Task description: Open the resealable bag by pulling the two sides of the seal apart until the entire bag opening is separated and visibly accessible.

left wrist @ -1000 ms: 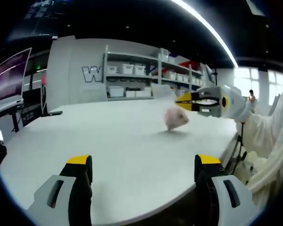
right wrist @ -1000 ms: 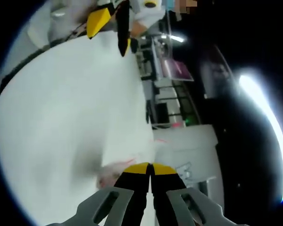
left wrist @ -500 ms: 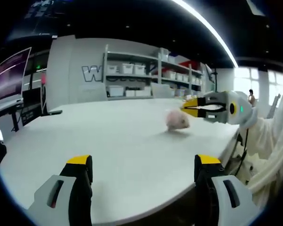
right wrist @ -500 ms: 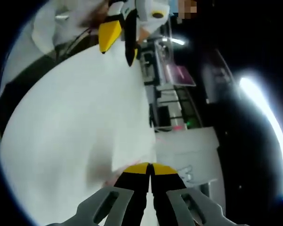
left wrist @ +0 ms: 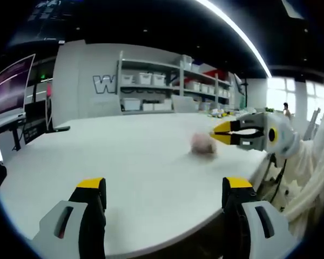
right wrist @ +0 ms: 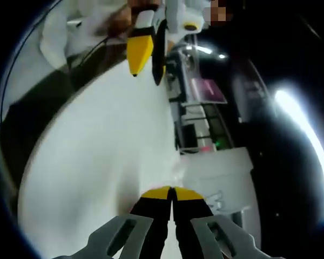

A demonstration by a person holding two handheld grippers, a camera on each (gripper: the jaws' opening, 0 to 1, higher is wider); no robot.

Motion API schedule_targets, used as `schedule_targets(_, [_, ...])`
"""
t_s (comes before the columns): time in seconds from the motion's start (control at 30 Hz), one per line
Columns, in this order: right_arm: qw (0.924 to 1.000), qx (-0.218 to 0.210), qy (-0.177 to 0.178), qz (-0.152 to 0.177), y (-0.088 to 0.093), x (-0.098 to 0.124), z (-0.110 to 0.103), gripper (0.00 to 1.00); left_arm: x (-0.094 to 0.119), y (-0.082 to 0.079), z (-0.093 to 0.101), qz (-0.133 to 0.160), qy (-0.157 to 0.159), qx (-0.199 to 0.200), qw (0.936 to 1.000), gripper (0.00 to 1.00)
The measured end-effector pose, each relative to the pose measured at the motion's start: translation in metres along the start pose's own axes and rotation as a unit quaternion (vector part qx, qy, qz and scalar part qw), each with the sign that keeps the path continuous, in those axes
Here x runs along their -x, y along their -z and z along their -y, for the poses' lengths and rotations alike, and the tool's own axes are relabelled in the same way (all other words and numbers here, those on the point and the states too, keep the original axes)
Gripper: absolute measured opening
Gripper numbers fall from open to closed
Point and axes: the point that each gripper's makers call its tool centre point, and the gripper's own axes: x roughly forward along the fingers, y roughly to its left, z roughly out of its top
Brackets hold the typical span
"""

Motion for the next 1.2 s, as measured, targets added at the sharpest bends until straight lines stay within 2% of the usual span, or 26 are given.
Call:
schedule_targets(0.43, [0.9999, -0.006, 0.000, 0.014, -0.014, 0.002, -0.018, 0.00, 0.002, 0.002, -0.003, 0.002, -0.001, 0.005, 1.0000, 0.88])
schedule_targets(0.87, [0.9996, -0.027, -0.001, 0.005, -0.013, 0.007, -0.024, 0.00, 0.001, 0.004, -0.003, 0.001, 0.001, 0.006, 1.0000, 0.88])
schedule_targets(1.2, [0.9952, -0.098, 0.003, 0.005, -0.013, 0.017, -0.029, 0.00, 0.000, 0.005, -0.004, -0.003, 0.002, 0.005, 1.0000, 0.88])
